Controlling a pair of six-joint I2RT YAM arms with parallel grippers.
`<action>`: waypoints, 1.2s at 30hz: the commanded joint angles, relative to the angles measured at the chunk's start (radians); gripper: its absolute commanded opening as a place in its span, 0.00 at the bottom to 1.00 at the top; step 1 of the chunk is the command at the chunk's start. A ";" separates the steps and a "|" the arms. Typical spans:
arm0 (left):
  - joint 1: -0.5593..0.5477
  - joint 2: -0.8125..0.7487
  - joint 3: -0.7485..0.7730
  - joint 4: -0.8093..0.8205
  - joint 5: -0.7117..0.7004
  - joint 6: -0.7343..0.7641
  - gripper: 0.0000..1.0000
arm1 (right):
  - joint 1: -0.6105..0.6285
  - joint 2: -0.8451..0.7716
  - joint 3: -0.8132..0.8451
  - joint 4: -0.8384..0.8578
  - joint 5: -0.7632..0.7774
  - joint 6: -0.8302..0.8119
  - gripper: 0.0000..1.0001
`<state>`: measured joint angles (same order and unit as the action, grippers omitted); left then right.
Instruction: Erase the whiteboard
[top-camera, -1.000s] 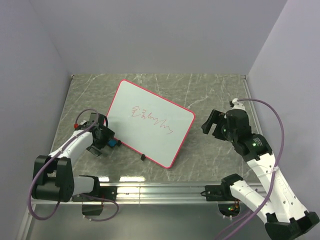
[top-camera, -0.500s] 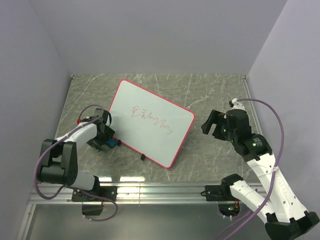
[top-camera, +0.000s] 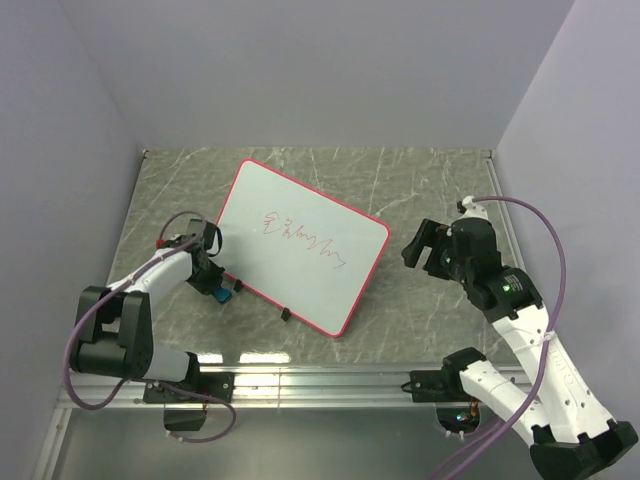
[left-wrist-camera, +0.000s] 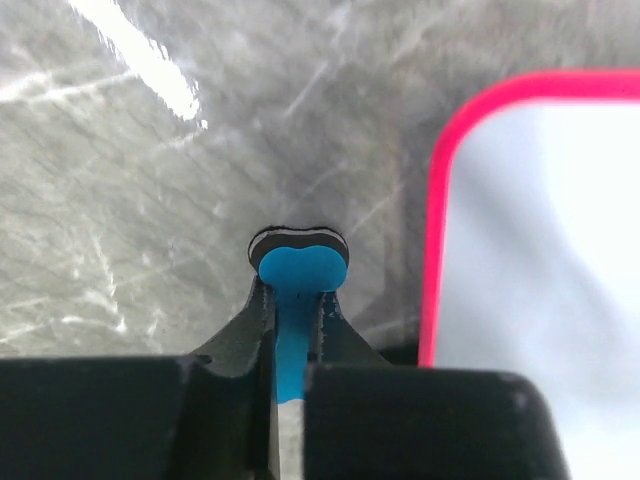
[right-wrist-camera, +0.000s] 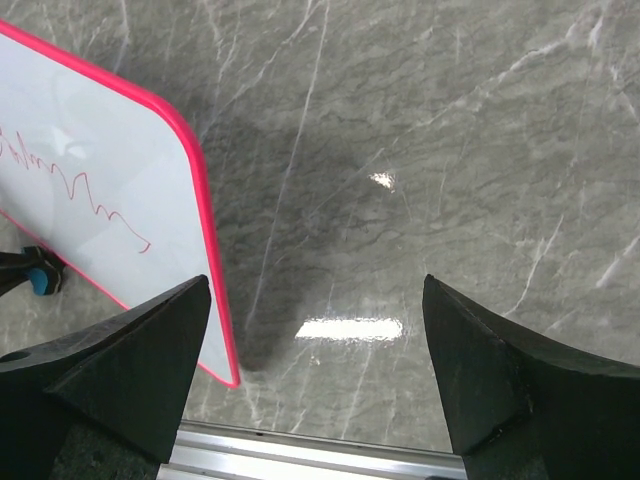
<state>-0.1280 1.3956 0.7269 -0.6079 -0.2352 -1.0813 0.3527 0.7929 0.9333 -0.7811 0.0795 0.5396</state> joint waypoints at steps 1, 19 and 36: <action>-0.005 -0.056 0.015 -0.062 0.048 0.027 0.00 | -0.003 0.002 -0.004 0.052 -0.021 -0.024 0.93; -0.338 -0.040 0.555 0.000 0.075 0.287 0.00 | -0.011 0.320 0.206 0.312 -0.325 -0.109 0.88; -0.749 0.298 0.913 0.045 0.151 0.388 0.00 | 0.012 0.565 0.230 0.355 -0.432 -0.184 0.63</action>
<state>-0.8444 1.6737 1.5749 -0.5831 -0.0902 -0.7387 0.3531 1.3830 1.1675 -0.4652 -0.3054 0.3866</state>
